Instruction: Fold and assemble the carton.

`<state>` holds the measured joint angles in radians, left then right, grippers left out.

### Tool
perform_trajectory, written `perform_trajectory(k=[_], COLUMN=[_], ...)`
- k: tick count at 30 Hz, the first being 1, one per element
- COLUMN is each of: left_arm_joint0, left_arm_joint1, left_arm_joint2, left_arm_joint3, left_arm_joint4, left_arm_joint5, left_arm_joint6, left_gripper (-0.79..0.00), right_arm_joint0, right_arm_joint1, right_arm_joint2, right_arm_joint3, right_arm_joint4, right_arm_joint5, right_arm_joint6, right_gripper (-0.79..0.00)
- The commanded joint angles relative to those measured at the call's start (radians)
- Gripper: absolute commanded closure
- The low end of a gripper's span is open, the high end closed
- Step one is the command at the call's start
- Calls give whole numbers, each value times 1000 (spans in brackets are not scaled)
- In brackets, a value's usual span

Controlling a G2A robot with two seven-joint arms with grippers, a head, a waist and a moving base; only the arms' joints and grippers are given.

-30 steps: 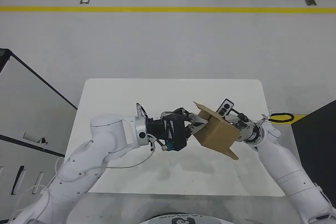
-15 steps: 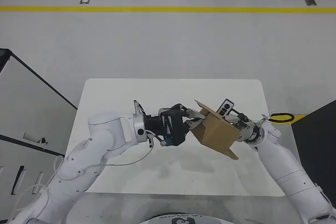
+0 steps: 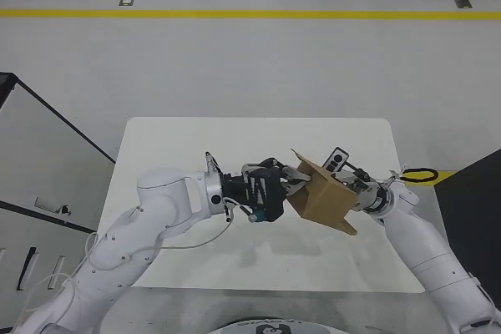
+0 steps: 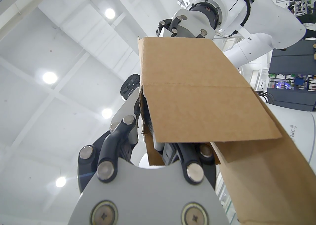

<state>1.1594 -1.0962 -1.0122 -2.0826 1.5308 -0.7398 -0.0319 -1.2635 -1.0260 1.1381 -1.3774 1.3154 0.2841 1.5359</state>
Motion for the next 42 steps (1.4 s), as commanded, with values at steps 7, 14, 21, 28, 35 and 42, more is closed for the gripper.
perform_trajectory(k=[7, 14, 21, 28, 35, 42], left_arm_joint0=[-3, -3, -4, -11, -15, -16], left_arm_joint1=[1, 2, 3, 4, 3, 3], left_arm_joint2=[4, -1, -6, 8, 22, 21], left_arm_joint3=[-9, -11, -7, -22, -23, -16], left_arm_joint4=[31, 44, 68, 141, 172, 174], left_arm_joint5=[-2, -4, -7, 0, 1, 2], left_arm_joint6=[-5, 2, 4, -15, -5, 3], left_gripper=[0, 0, 0, 0, 0, 0], right_arm_joint0=[1, 9, 16, 20, 26, 29], right_arm_joint1=[-1, -4, -9, -16, -21, -26], right_arm_joint2=[-1, -1, 2, -1, -5, -13], right_arm_joint3=[3, 19, 33, 37, 44, 40], right_arm_joint4=[2, 1, 4, 6, 5, 3], right_arm_joint5=[0, 0, 2, 8, 13, 15], right_arm_joint6=[0, 0, -2, -8, -13, -15], right_gripper=[0, 0, 0, 0, 0, 0])
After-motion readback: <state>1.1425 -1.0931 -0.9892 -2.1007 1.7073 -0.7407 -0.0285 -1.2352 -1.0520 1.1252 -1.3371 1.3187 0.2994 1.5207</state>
